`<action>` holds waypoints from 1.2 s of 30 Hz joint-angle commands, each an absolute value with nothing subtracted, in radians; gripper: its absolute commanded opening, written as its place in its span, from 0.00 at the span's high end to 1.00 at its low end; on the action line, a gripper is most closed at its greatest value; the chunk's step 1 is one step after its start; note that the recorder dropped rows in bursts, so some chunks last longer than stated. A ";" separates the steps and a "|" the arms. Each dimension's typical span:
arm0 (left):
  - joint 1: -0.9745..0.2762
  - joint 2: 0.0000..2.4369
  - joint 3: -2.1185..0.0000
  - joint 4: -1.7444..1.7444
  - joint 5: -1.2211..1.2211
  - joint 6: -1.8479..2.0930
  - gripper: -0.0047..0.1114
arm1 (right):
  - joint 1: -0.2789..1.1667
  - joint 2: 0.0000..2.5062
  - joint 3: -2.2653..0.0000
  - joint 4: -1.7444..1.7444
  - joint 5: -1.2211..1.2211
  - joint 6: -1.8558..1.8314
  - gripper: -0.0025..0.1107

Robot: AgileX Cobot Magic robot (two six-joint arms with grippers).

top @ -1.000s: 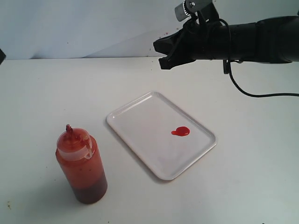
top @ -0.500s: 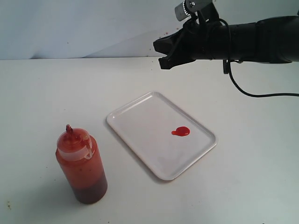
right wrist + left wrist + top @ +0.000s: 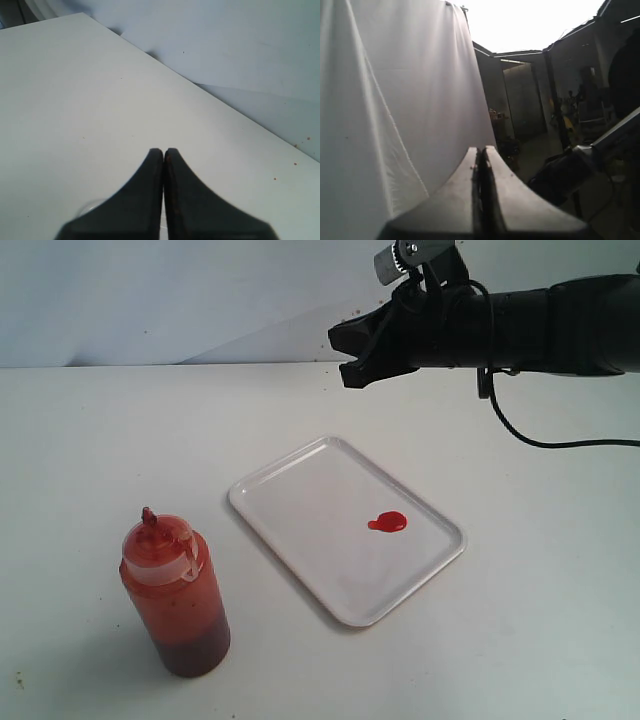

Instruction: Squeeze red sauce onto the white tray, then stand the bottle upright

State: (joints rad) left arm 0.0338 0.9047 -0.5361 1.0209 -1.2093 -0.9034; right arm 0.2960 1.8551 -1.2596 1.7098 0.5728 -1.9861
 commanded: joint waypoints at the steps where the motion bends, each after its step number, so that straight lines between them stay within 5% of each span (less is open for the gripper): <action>1: 0.029 0.712 -0.535 1.129 -0.924 -1.129 0.96 | 0.289 1.843 -1.258 1.716 0.573 -1.984 0.98; 5: 0.029 0.539 -0.535 1.322 -0.689 -1.336 0.96 | 0.289 1.843 -1.258 1.716 0.573 -1.986 0.98; 36: 0.082 0.161 -0.534 1.584 -0.704 -1.541 0.96 | 0.289 1.843 -1.258 1.716 0.573 -1.987 0.98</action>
